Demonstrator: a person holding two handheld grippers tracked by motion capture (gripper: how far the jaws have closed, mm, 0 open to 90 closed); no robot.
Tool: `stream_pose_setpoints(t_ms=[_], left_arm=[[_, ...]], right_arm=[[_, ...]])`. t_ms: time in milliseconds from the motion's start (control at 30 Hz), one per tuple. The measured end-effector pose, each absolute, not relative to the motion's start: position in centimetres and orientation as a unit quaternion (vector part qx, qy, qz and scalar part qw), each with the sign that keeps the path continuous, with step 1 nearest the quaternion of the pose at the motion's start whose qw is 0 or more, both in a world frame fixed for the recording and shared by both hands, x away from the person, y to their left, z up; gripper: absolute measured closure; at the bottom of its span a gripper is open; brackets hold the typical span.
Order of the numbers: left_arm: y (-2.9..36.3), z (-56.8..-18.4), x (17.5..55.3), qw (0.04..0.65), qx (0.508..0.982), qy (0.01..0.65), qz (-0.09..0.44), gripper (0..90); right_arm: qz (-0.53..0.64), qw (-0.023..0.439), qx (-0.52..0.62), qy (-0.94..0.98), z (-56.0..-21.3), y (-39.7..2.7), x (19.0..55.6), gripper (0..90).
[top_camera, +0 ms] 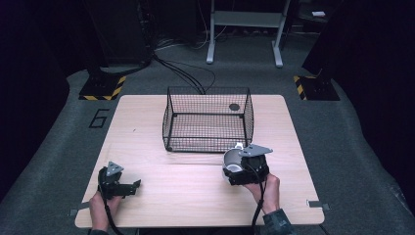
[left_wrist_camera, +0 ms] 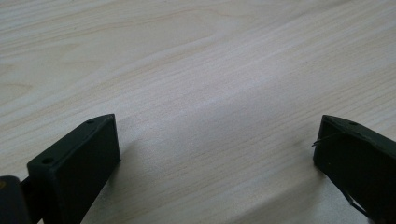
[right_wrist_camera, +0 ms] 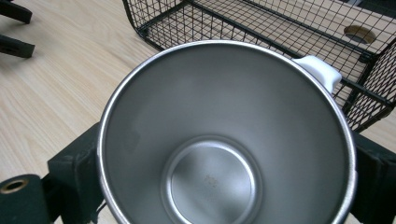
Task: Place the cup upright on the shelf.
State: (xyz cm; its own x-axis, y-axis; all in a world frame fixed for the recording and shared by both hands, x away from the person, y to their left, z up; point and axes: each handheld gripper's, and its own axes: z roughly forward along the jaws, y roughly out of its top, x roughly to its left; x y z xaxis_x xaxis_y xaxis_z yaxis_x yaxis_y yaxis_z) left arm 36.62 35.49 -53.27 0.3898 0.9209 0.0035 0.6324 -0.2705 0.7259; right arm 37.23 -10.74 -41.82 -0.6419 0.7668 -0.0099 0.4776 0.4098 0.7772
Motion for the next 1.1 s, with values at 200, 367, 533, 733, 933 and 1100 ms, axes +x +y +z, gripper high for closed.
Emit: stream_pose_setpoints(t_ms=[200, 367, 533, 733, 933, 1100], left_arm=[[35.5, -53.3, 36.6, 0.329, 0.766, 0.507, 0.219, 0.3], [35.5, -53.3, 36.6, 0.328, 0.766, 0.507, 0.22, 0.3], [35.5, -53.3, 36.7, 0.33, 0.766, 0.507, 0.219, 0.2], [35.5, -53.3, 36.7, 0.33, 0.766, 0.506, 0.219, 0.3], [35.5, -53.3, 36.7, 0.33, 0.766, 0.506, 0.219, 0.3], [35.5, -53.3, 36.7, 0.33, 0.766, 0.506, 0.219, 0.3]], right_arm=[[0.39, 0.186, 0.377, 0.819, -40.9, -10.7, 37.4, 6.4], [0.395, 0.184, 0.374, 0.819, -40.1, -10.8, 37.6, 6.4], [0.398, 0.184, 0.372, 0.818, -39.1, -10.8, 37.9, 6.4], [0.402, 0.186, 0.372, 0.816, -38.0, -11.0, 38.2, 6.4], [0.404, 0.19, 0.366, 0.816, -37.1, -11.0, 38.6, 6.4], [0.409, 0.187, 0.368, 0.814, -36.4, -10.8, 39.0, 6.4]])
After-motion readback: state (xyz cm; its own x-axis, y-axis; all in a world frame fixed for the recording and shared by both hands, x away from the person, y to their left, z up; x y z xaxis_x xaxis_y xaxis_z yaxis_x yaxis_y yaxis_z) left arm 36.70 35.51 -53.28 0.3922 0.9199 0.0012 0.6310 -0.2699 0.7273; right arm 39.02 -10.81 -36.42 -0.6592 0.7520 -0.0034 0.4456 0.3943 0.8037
